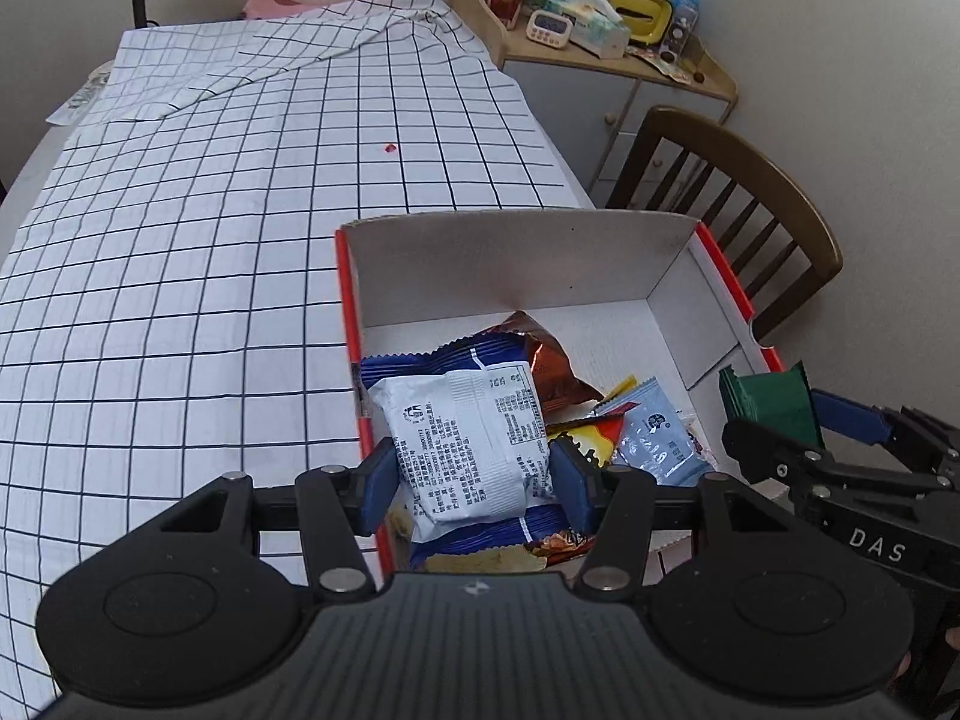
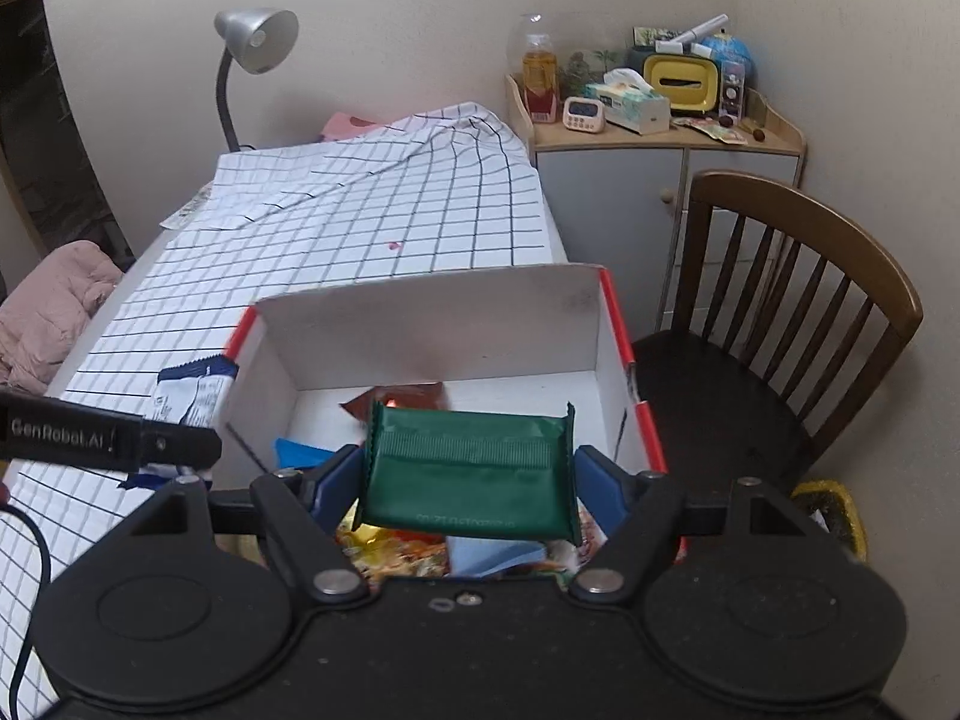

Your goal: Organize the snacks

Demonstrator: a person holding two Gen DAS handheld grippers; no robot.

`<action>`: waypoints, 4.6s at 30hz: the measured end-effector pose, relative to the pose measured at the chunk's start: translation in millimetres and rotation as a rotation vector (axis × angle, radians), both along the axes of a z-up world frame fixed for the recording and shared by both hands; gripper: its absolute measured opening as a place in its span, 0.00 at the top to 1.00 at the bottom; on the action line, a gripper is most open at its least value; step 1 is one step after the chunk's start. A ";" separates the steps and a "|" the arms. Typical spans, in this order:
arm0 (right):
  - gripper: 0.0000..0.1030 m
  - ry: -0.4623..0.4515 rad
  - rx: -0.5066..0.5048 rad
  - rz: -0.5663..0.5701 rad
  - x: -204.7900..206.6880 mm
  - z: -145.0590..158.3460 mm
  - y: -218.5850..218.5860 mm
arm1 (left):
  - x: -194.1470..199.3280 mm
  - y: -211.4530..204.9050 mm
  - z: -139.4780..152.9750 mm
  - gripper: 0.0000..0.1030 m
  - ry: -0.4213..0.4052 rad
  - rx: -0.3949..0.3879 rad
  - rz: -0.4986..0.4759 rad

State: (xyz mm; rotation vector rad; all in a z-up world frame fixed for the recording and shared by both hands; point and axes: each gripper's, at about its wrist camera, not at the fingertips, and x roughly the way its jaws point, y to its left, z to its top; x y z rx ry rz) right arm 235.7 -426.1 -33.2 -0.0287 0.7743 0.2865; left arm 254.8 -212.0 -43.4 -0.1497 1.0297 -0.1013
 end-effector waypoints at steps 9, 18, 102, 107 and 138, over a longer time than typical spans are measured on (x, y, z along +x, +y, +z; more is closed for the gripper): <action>0.26 0.058 -0.031 0.045 25.2 -25.1 -0.7 | 16.8 -22.0 -24.8 0.48 0.032 0.040 -0.041; 0.26 0.069 -0.145 0.138 28.3 -44.8 17.1 | 24.5 -30.6 -50.9 0.48 0.079 0.059 -0.058; 0.00 -0.286 0.257 0.032 -128.7 57.0 -7.8 | -146.4 10.6 77.5 0.00 -0.382 0.003 -0.042; 0.00 -0.288 0.254 0.030 -128.8 58.1 -8.2 | -148.1 13.4 76.7 0.00 -0.376 -0.005 -0.029; 0.00 -0.268 0.234 0.011 -122.2 56.6 -7.8 | -144.4 14.2 75.6 0.00 -0.373 -0.005 -0.018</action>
